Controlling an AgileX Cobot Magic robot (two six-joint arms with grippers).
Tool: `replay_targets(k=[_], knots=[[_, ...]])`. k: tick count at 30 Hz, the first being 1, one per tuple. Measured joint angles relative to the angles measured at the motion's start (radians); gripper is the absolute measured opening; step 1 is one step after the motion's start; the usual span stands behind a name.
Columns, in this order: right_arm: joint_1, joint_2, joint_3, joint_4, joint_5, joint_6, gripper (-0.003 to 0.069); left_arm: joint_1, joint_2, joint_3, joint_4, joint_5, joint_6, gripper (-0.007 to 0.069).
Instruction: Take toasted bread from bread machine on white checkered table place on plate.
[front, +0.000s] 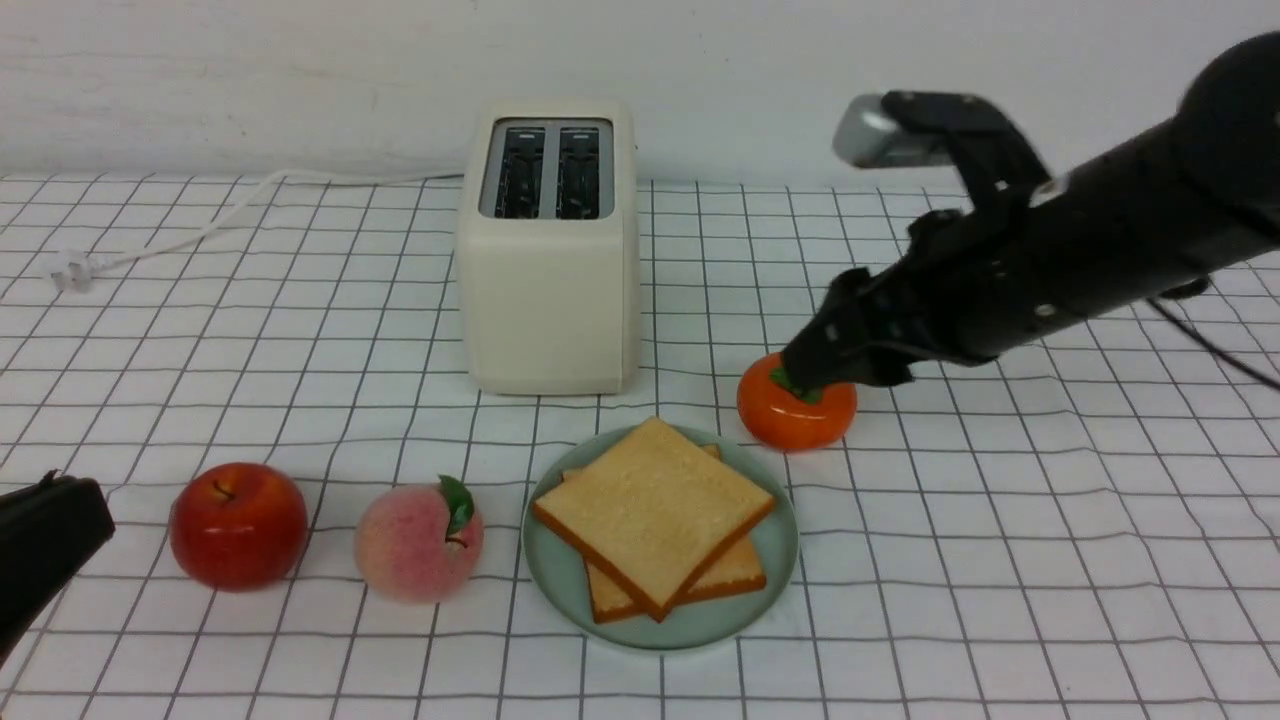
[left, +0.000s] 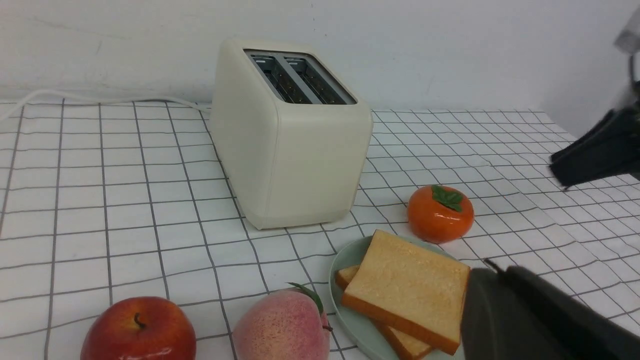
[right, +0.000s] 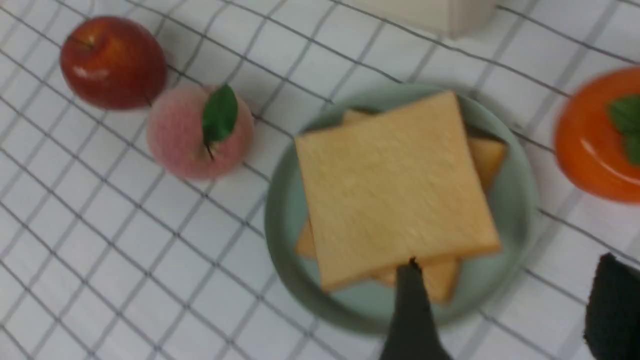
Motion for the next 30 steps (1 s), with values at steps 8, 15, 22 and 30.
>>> replay_targets(k=[8,15,22,30], knots=[[0.0,-0.361,0.0,-0.365,0.376,0.293,0.0132,0.0,-0.015,0.002,-0.032,0.05,0.0,0.0004],[0.0,-0.669,0.056,-0.417,0.408,0.366,-0.001,0.0,-0.244,0.109,-0.129,0.066,0.0,0.0004],[0.0,-0.995,0.317,-0.432,0.425,0.484,-0.0006,0.0,-0.363,0.25,-0.187,0.015,0.0,0.0004],[0.0,-1.203,0.798,-0.522,-0.067,0.641,0.0002,0.0,-0.338,0.325,-0.192,0.009,-0.001,0.0008]])
